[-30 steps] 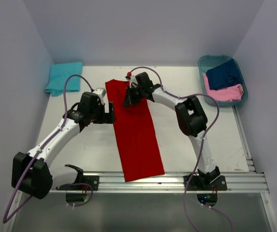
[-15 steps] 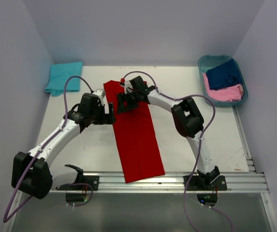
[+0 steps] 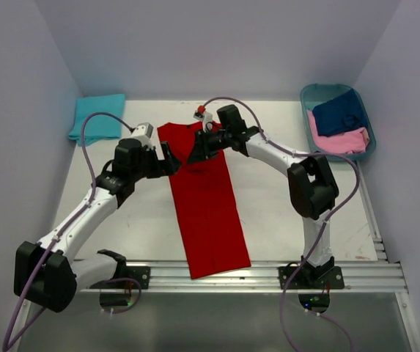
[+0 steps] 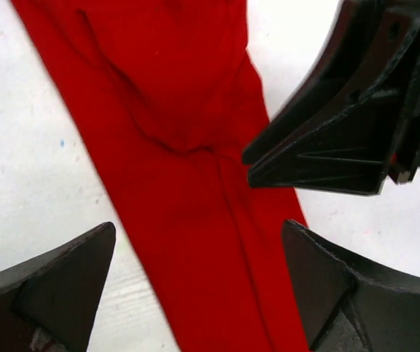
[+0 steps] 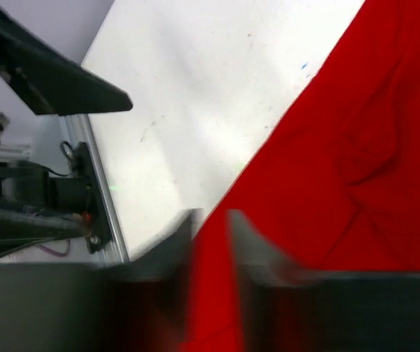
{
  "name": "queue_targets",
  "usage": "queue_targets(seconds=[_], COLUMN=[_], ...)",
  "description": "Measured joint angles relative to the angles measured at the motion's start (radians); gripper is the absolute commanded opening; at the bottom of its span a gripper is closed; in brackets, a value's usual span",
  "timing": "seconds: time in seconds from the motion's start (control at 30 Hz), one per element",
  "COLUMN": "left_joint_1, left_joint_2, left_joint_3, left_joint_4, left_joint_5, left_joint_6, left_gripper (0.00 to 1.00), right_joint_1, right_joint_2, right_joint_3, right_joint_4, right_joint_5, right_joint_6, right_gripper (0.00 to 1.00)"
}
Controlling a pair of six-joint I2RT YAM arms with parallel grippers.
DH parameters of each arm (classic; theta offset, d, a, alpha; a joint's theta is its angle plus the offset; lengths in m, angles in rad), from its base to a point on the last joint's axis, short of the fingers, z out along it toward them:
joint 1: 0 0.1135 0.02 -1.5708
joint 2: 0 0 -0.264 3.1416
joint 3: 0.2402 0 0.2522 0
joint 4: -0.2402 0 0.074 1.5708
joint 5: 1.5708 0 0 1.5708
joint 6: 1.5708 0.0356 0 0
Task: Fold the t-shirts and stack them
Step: Rotate the tshirt 90 degrees
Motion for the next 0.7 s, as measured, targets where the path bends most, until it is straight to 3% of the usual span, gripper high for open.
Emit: queue_targets(seconds=[0.07,0.1,0.13,0.27,0.43,0.7], left_joint_1=[0.012,0.024,0.040,0.099,0.112,0.089], left_joint_2=[0.033,0.072,0.131,0.460,0.808,0.858], left_joint_3=[0.000,0.001,0.005,0.092,0.303,0.407], left_joint_4=[0.063,0.101,0.148,0.294,0.342,0.482], left_joint_5=[0.033,0.069,0.127,0.308,0.424,0.459], left_joint_6=[-0.026,-0.040,-0.052,-0.104,-0.166,-0.232], left_gripper=[0.45,0.11,0.00,0.00,0.00,0.00], right_joint_1=[-0.010,-0.013,-0.016,-0.023,-0.026,-0.027], right_joint_2=[-0.044,-0.058,-0.076,-0.142,-0.234,-0.120], right_joint_3=[-0.013,-0.013,-0.011,-0.022,-0.128,-0.074], right_joint_4=[-0.021,-0.038,-0.061,-0.174,-0.247,-0.292], right_joint_5=[0.036,0.064,0.111,0.315,0.527,0.650], right_joint_6=[0.004,0.001,-0.007,-0.034,-0.047,-0.056], right_gripper=[0.00,0.00,0.00,0.00,0.00,0.00])
